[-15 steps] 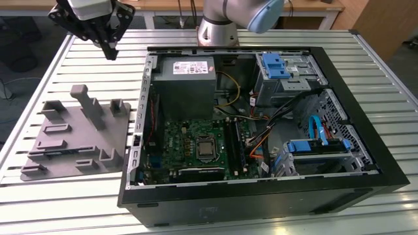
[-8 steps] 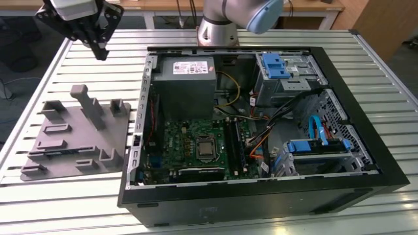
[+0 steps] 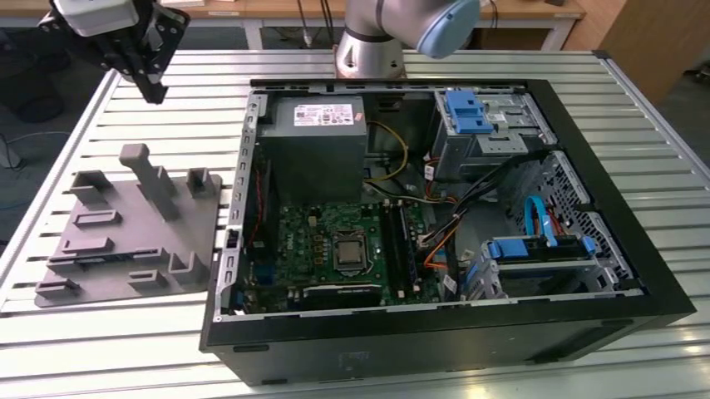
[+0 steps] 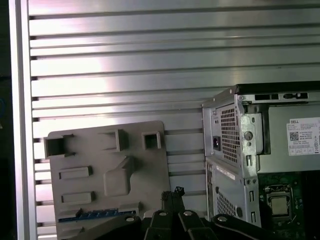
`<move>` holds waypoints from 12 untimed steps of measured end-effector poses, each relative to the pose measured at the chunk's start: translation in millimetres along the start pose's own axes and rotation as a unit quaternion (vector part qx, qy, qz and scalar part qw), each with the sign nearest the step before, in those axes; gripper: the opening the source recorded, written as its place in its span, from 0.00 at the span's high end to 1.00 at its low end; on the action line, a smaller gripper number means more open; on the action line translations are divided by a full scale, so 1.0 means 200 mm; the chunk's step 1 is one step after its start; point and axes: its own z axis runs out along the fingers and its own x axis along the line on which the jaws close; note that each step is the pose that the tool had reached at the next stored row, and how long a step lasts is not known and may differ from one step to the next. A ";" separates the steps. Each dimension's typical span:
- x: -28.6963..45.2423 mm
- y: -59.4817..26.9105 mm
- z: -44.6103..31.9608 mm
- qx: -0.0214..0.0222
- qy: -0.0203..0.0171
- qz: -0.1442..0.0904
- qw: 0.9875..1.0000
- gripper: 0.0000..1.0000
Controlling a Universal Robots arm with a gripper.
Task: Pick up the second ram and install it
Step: 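Reach for the second ram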
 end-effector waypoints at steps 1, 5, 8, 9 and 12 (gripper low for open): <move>0.009 -0.001 0.002 0.000 0.000 0.000 1.000 0.90; 0.049 -0.012 0.014 0.000 0.000 0.000 1.000 0.90; 0.090 -0.030 0.021 0.000 0.000 0.000 1.000 0.90; 0.103 -0.036 0.023 0.000 0.000 0.000 1.000 0.90; 0.142 -0.055 0.028 0.000 0.000 0.000 1.000 0.90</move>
